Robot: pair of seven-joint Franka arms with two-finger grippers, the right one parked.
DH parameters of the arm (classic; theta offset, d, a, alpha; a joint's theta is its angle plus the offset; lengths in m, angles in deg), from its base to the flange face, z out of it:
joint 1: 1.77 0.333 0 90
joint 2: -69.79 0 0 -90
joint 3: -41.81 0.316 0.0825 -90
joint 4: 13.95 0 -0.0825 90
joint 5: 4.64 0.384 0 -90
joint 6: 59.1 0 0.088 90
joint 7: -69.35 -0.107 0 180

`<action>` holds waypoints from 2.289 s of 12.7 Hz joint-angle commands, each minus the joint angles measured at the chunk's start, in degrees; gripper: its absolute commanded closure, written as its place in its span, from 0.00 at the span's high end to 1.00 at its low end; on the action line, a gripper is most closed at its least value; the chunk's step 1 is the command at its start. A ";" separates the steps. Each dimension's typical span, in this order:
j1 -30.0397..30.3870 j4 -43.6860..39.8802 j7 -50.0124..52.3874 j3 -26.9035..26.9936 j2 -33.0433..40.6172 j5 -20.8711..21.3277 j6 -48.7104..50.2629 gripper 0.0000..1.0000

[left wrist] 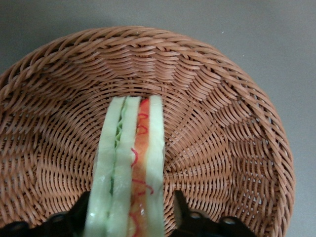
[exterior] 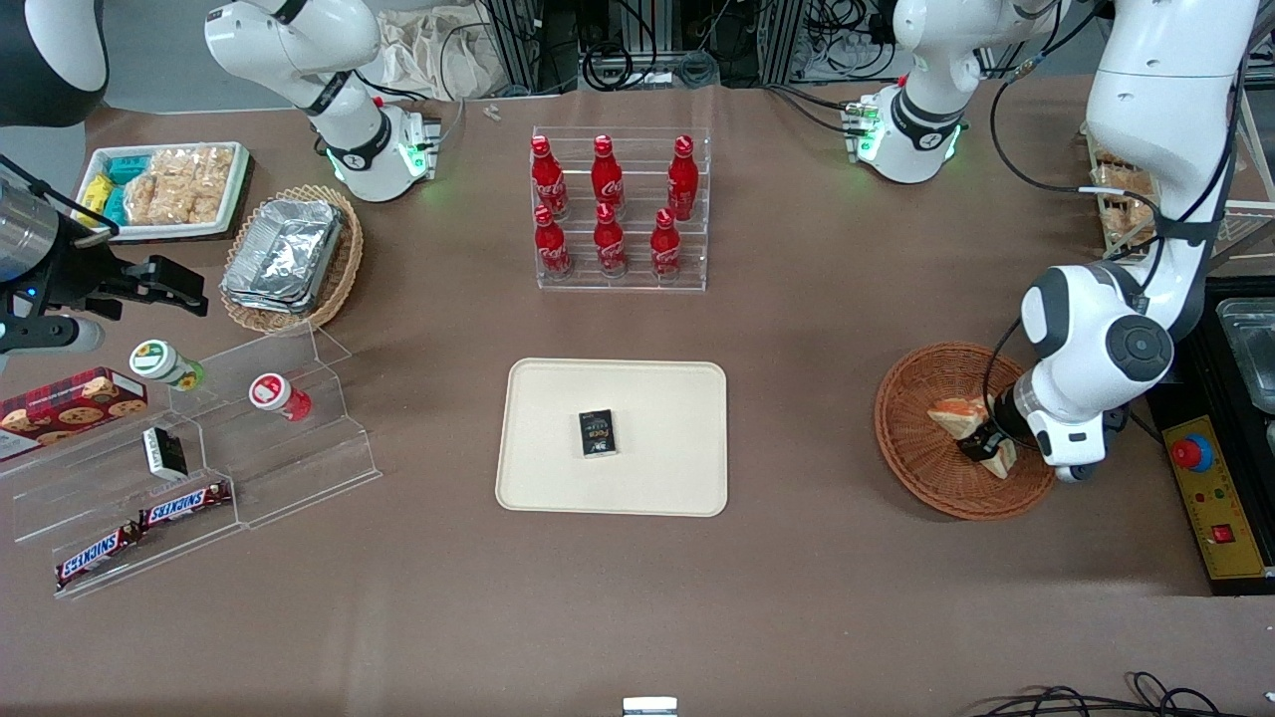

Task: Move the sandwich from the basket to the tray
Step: 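Lower the left gripper and close it on the triangular sandwich, then lift the sandwich out of the basket with the left gripper, then carry the sandwich over the cream tray and lower it beside the tissue pack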

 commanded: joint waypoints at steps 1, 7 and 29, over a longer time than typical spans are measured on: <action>-0.56 -0.05 1.66 -0.08 0.37 0.46 -1.03 0.00; -1.09 -9.68 0.60 -2.45 3.10 1.25 12.88 0.00; -33.26 -49.25 -12.76 -12.39 -28.36 14.52 25.07 0.00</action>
